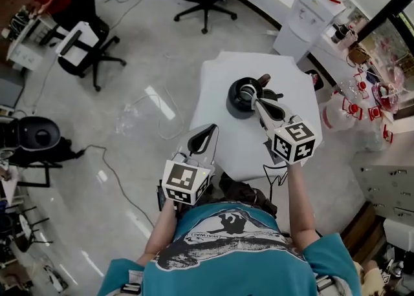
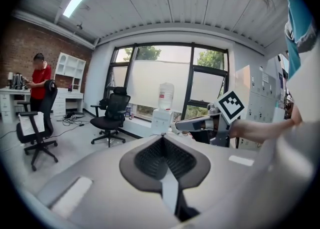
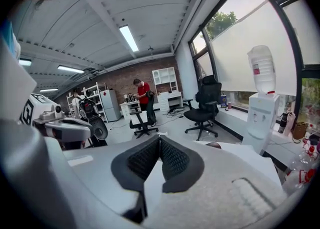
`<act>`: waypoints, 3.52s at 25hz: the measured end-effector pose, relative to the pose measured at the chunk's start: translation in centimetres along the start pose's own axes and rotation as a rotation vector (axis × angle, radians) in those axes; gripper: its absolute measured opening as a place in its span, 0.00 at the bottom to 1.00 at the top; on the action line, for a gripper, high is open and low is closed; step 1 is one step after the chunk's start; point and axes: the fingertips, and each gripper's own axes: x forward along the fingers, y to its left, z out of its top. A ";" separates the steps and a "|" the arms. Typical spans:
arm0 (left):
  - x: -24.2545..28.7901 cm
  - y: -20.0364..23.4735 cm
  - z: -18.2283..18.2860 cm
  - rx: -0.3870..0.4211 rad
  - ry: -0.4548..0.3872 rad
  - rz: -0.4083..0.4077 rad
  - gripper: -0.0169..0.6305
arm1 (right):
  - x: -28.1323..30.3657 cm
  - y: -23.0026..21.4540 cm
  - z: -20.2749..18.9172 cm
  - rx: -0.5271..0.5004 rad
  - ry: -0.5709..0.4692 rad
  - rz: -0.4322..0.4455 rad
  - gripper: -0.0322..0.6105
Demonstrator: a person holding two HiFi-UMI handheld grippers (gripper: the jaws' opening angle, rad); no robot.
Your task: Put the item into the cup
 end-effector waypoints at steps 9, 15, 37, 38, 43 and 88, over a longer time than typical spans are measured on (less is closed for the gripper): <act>1.0 0.0 0.0 -0.017 0.002 0.044 0.06 | 4.2 -3.7 -0.6 -0.132 0.111 0.019 0.06; 1.8 -0.2 -0.1 -0.029 0.010 0.053 0.06 | 6.1 -4.5 -2.3 -0.182 0.206 0.058 0.06; 3.6 0.1 0.0 -0.049 0.026 0.005 0.06 | 9.5 -5.5 -7.0 -0.334 0.554 0.100 0.06; 3.6 0.1 0.0 -0.049 0.026 0.002 0.06 | 9.5 -5.5 -7.0 -0.333 0.555 0.101 0.06; 3.5 0.0 -0.2 -0.045 0.034 -0.013 0.06 | 9.4 -5.6 -7.0 -0.337 0.547 0.084 0.07; -4.8 3.8 -2.2 -0.003 0.073 -0.175 0.06 | 0.3 9.4 -1.0 0.013 -0.054 -0.080 0.10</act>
